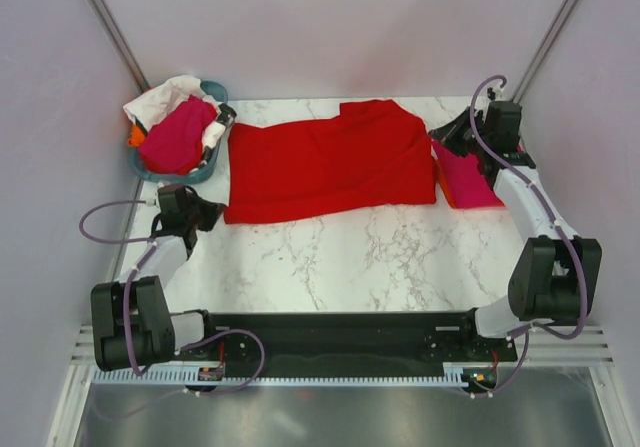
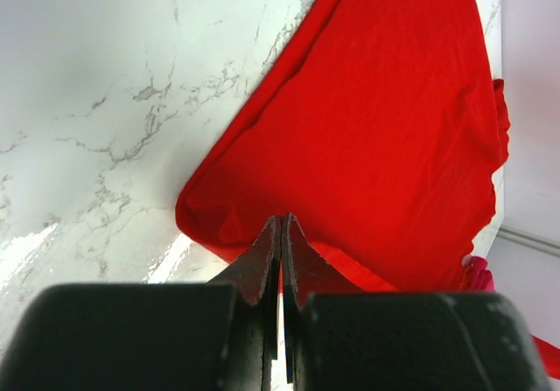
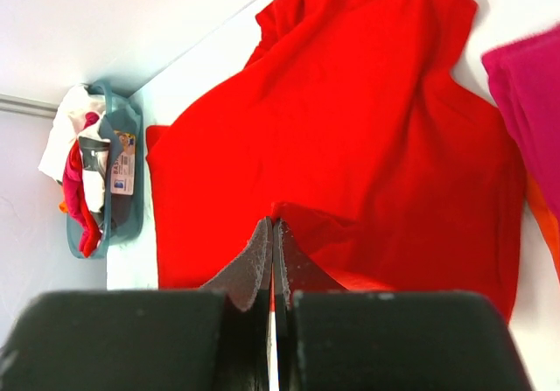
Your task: Fold and stack the t-shirts
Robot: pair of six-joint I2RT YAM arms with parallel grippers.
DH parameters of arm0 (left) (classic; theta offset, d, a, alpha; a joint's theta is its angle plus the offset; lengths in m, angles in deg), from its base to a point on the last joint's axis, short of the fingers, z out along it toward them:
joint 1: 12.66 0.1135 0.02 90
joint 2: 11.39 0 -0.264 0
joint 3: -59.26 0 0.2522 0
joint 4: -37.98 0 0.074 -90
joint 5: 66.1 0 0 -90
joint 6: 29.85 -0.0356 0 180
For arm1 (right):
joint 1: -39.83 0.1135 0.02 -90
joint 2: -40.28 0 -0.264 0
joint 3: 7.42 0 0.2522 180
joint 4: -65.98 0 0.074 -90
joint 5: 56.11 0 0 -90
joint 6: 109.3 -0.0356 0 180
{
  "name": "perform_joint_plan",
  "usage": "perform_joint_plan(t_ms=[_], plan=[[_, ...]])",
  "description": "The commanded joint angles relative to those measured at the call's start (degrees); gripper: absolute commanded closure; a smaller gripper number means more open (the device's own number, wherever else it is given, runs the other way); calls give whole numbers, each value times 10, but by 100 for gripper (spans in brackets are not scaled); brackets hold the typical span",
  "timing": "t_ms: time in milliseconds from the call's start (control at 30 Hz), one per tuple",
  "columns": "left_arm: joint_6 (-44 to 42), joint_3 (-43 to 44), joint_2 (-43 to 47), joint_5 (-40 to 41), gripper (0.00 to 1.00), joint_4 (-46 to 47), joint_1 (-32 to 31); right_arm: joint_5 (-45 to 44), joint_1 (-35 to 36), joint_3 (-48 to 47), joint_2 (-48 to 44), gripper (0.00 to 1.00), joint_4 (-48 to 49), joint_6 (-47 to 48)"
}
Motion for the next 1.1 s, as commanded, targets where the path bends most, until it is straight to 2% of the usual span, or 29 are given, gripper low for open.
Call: perform_joint_plan(t_ms=[0, 300, 1067], plan=[[20, 25, -14, 23, 98, 26, -2, 2, 6, -55, 36, 100, 1, 13], [43, 29, -22, 50, 98, 51, -2, 1, 6, -127, 117, 100, -18, 27], [64, 91, -109, 37, 98, 79, -3, -4, 6, -273, 235, 100, -52, 29]])
